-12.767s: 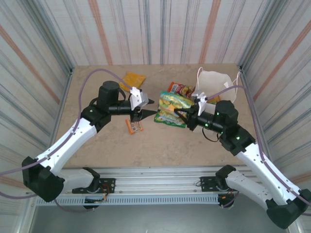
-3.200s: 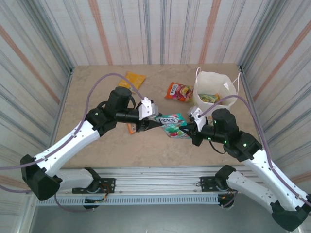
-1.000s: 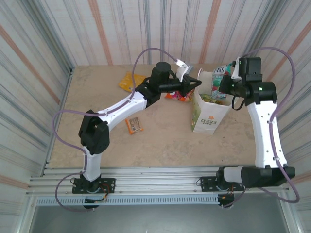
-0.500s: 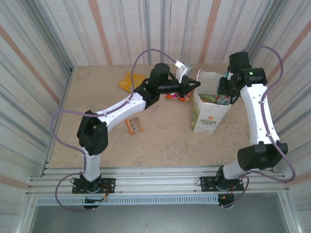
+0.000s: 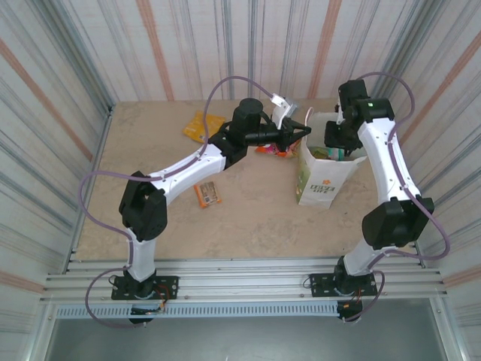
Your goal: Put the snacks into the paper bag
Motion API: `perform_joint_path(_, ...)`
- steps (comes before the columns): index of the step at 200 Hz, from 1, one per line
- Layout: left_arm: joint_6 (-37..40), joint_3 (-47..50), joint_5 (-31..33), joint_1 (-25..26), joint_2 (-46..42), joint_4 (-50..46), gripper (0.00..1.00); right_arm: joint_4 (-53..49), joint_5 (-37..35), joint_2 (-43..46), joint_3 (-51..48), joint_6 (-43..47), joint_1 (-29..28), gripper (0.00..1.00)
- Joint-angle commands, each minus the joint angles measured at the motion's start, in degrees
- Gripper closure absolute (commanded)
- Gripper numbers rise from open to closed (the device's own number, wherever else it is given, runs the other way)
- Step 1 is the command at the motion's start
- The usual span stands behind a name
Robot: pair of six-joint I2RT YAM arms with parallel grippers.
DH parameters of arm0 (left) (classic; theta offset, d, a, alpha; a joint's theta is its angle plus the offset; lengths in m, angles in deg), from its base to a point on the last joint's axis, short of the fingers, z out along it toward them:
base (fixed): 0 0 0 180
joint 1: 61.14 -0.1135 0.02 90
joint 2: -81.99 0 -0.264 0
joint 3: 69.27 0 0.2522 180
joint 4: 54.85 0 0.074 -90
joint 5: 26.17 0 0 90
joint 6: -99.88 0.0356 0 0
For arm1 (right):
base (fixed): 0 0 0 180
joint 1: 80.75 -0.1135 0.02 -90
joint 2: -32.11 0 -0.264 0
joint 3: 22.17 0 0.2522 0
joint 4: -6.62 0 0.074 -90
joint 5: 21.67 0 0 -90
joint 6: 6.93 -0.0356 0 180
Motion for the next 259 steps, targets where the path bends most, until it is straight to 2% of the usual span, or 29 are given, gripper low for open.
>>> perform_joint_path(1,1.0,0.5,0.1,0.5,-3.3,1.4,0.94,1.1,4.2,2.8,1.4,-0.8,0.3,0.56)
perform_joint_path(26,1.8,0.6,0.8,0.5,-4.2,0.3,0.87,1.0,4.6,5.3,1.1,-0.8,0.3,0.56)
perform_joint_path(46,2.3,1.0,1.4,0.5,-5.0,-0.5,0.75,1.8,6.5,8.2,-0.6,-0.8,0.4,0.55)
perform_joint_path(56,2.5,1.6,1.6,0.5,-5.4,-0.5,0.72,2.5,7.4,9.8,-1.7,-0.7,0.5,0.55)
perform_joint_path(91,2.8,2.7,1.9,0.5,-6.6,-0.4,0.71,6.8,8.2,12.9,-4.6,-1.2,2.3,0.56)
perform_joint_path(141,3.3,2.6,1.7,0.5,-7.1,-1.2,0.7,8.3,6.8,8.5,-4.5,-1.1,1.0,0.58)
perform_joint_path(154,3.6,2.7,2.2,0.4,-7.5,-2.2,0.63,8.1,6.4,7.8,-4.2,-1.1,0.2,0.57)
perform_joint_path(185,3.2,3.5,4.4,-0.1,-9.6,-5.1,0.41,8.5,5.3,9.5,-4.5,-1.2,-0.8,0.57)
perform_joint_path(218,3.3,4.8,8.4,-1.0,-13.3,-11.9,0.33,9.1,5.8,14.9,-6.7,-2.1,-1.8,0.56)
perform_joint_path(259,3.2,13.4,16.9,-2.7,-21.3,-15.9,0.24,13.0,9.2,25.4,-15.2,-4.2,-3.8,0.57)
